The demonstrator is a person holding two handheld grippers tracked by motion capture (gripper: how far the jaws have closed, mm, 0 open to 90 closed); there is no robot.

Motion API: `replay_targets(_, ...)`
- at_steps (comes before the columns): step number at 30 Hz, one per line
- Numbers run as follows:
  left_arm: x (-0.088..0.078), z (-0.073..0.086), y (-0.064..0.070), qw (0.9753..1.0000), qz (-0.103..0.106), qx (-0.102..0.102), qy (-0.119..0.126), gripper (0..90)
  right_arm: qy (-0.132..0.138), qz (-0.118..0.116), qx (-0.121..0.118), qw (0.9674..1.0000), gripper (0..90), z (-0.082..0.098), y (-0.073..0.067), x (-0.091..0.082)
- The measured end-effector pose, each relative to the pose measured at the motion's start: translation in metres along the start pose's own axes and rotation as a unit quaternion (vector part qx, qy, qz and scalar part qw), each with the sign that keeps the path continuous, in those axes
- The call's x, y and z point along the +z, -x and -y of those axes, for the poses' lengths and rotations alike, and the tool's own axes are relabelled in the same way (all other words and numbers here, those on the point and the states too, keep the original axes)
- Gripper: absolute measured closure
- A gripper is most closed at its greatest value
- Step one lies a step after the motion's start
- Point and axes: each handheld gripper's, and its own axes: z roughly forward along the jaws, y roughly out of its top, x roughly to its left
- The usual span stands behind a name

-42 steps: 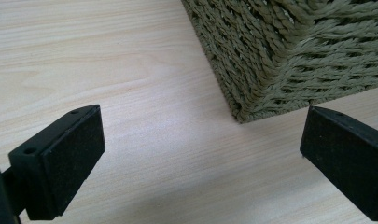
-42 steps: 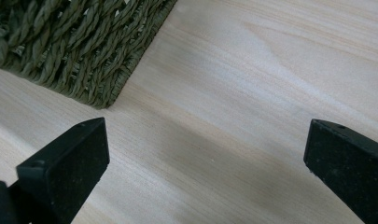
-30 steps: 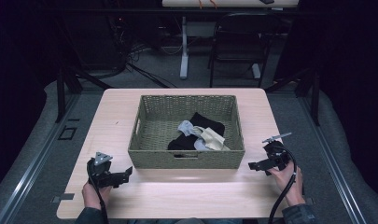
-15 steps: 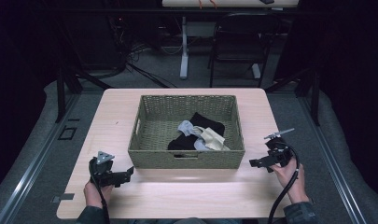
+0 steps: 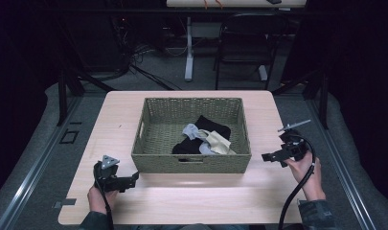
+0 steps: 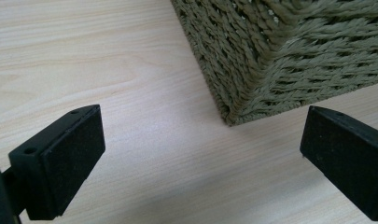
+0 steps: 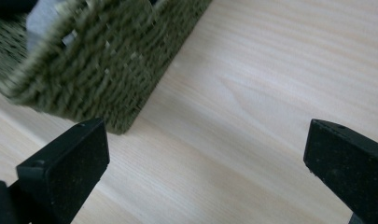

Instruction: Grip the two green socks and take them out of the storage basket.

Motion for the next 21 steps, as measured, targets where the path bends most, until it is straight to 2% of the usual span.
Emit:
replay_targets(3,0.000,0.001,0.000,1.0000,-0.001,-0.001,-0.002,0.0,0.002,0.002,-0.008,1.0000,0.0,-0.009,-0.002,-0.005)
replay_targets(8,0.000,-0.001,0.001,1.0000,0.004,0.000,0.008,0.0,0.010,0.000,-0.020,0.9997,0.0,-0.025,-0.007,-0.020)
replay_targets(10,0.001,0.000,0.000,1.0000,0.006,0.000,0.005,0.0,0.018,0.001,-0.032,0.9993,0.0,-0.036,-0.014,-0.028)
replay_targets(16,0.001,0.000,0.001,0.9999,0.010,0.000,0.006,0.0,0.025,-0.006,-0.053,0.9983,0.0,-0.056,-0.027,-0.039)
replay_targets(20,0.000,0.002,0.000,0.9999,0.008,-0.004,0.005,0.0,0.018,-0.014,-0.078,0.9967,0.0,-0.079,-0.044,-0.041)
replay_targets(21,-0.001,0.003,-0.001,1.0000,0.007,-0.003,0.004,0.0,0.018,-0.014,-0.078,0.9967,0.0,-0.079,-0.044,-0.041)
